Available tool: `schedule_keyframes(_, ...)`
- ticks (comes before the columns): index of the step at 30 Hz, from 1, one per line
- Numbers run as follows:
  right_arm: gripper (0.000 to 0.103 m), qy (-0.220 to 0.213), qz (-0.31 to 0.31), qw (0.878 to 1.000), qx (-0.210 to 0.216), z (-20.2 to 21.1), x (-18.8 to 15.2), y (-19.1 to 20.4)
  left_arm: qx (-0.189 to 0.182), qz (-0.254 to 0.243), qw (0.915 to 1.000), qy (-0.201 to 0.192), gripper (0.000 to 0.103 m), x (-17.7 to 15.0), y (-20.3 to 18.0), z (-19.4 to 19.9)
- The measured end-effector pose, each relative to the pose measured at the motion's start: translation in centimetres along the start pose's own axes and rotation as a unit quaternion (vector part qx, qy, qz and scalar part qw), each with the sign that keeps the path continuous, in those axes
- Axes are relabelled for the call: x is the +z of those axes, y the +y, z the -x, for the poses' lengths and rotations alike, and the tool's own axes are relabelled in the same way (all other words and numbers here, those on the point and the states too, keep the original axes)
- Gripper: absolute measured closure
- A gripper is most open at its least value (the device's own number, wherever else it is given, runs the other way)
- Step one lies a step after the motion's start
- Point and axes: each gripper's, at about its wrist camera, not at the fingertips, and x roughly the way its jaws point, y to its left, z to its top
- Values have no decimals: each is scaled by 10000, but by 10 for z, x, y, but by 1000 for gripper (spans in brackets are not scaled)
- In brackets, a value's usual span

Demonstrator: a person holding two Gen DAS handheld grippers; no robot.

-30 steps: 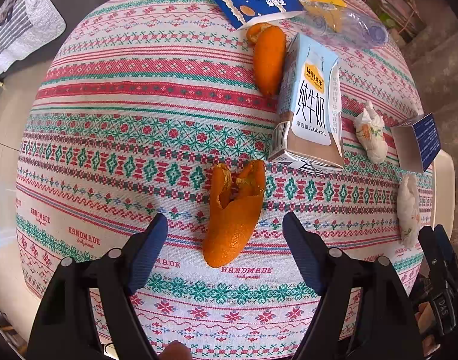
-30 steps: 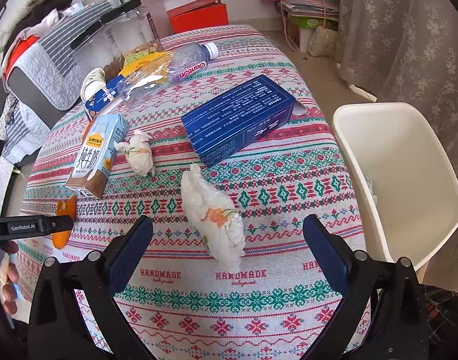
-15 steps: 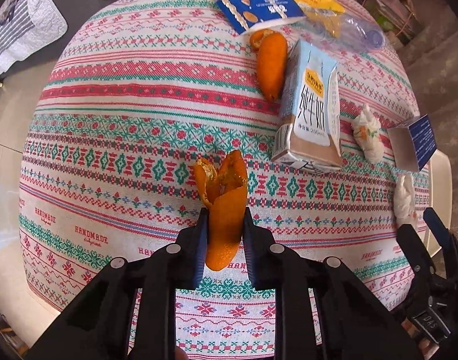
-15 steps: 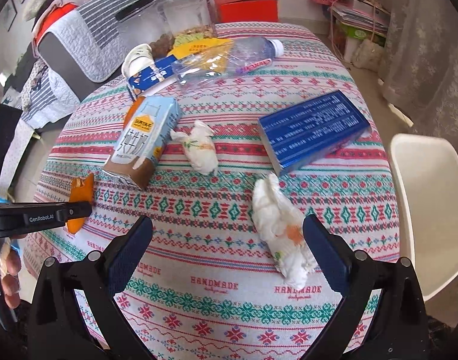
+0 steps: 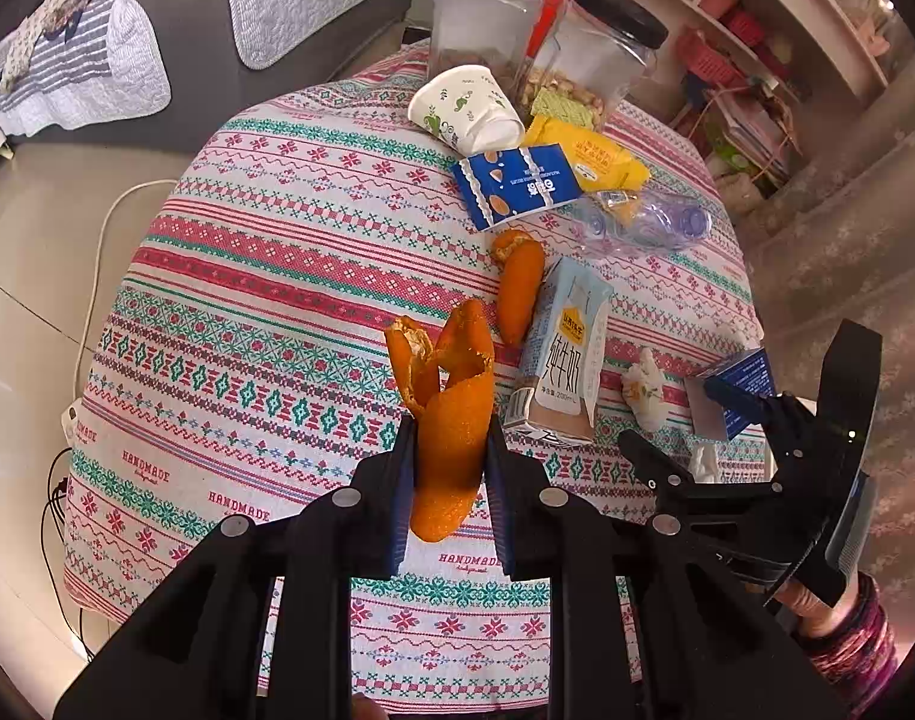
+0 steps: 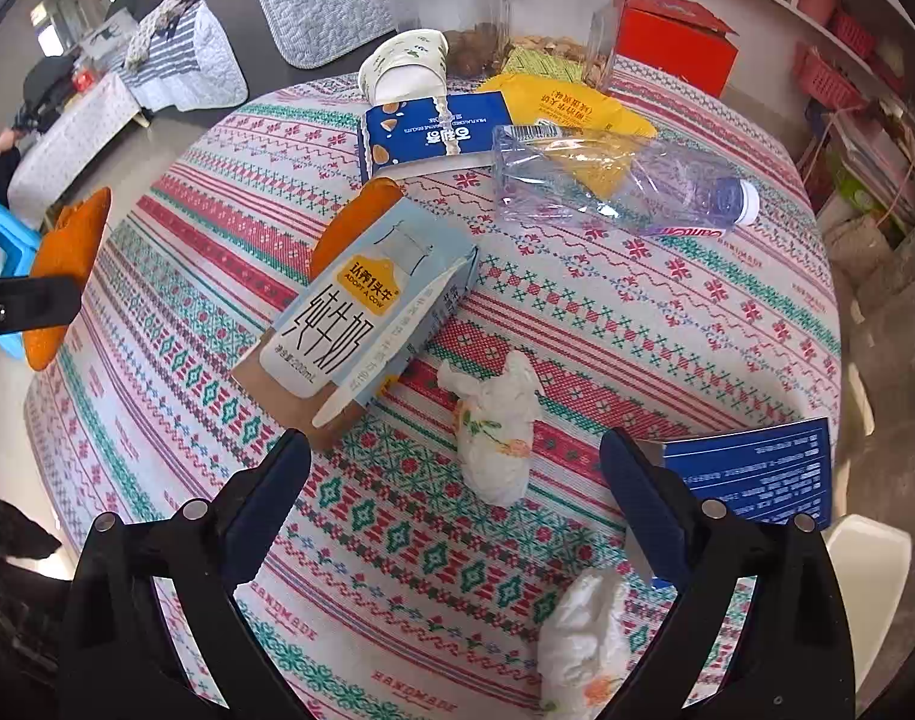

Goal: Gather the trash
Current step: 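Grasp the white tissue ball with the right tool while the left tool holds the peel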

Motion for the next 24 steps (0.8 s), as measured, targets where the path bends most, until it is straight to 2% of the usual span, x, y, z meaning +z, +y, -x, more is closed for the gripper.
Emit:
schedule_keyframes(4, 10, 211, -279, 9994, -6, -18, 7, 0, -208, 92, 9997, 6, 81, 3, 5, -3)
schedule_keyframes(6, 11, 260, -246, 9993, -129, -23, 9, 0, -179, 77, 9998, -12, 81, 2, 6, -3)
schedule_keyframes(16, 14, 188, -750, 9967, 237, -21, 13, -11, -129, 222, 9997, 3, 81, 2, 18, -4)
schedule_keyframes(19, 19, 265, -732, 9967, 209, -24, 15, -11, -141, 237, 9996, 12, 81, 3, 20, -5)
schedule_keyframes(22, 28, 312, -826, 9955, 356, -32, 13, -13, -150, 196, 9997, 43, 81, 2, 18, -6)
schedule_keyframes(24, 66, 399, -809, 9955, 301, -37, 12, -12, -147, 185, 9997, 48, 81, 2, 18, -7)
